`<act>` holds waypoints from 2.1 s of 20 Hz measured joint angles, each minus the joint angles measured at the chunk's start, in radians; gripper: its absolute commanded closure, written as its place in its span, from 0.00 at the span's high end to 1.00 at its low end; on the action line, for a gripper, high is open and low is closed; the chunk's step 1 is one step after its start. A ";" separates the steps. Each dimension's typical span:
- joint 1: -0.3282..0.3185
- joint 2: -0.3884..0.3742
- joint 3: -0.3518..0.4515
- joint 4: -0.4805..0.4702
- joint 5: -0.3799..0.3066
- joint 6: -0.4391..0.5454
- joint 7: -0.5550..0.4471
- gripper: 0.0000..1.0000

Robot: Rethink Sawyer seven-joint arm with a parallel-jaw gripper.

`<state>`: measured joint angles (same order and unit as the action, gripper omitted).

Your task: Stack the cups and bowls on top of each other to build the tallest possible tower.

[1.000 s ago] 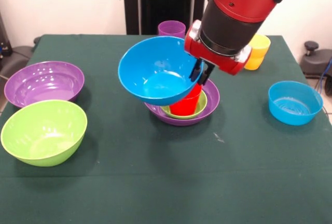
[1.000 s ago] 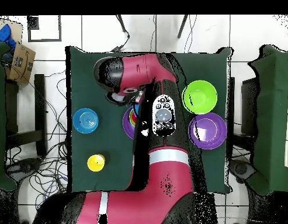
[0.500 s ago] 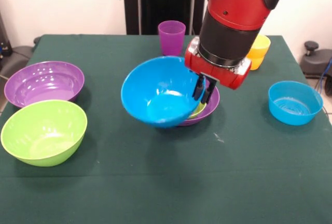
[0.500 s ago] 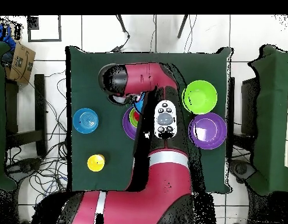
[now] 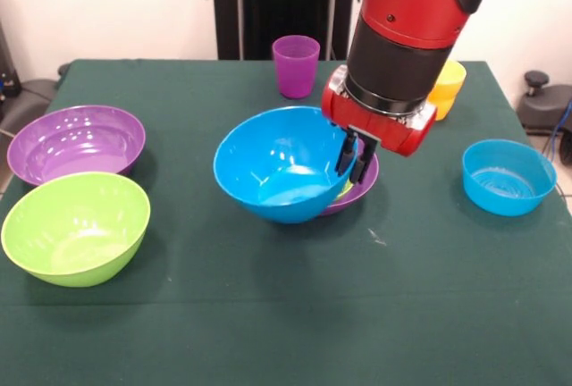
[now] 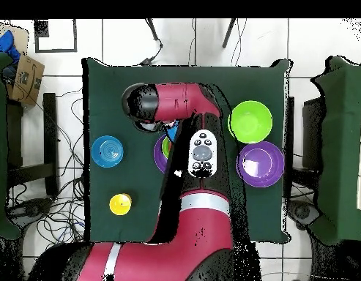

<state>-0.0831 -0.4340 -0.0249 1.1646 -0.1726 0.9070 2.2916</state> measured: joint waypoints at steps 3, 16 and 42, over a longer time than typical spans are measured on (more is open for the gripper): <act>0.012 0.000 -0.019 -0.001 0.012 0.023 0.000 0.00; 0.035 -0.017 -0.064 0.014 0.053 0.093 0.000 0.00; 0.027 -0.130 -0.140 0.037 0.075 0.117 0.000 0.00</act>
<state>-0.0565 -0.5642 -0.1648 1.2020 -0.0972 1.0239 2.2916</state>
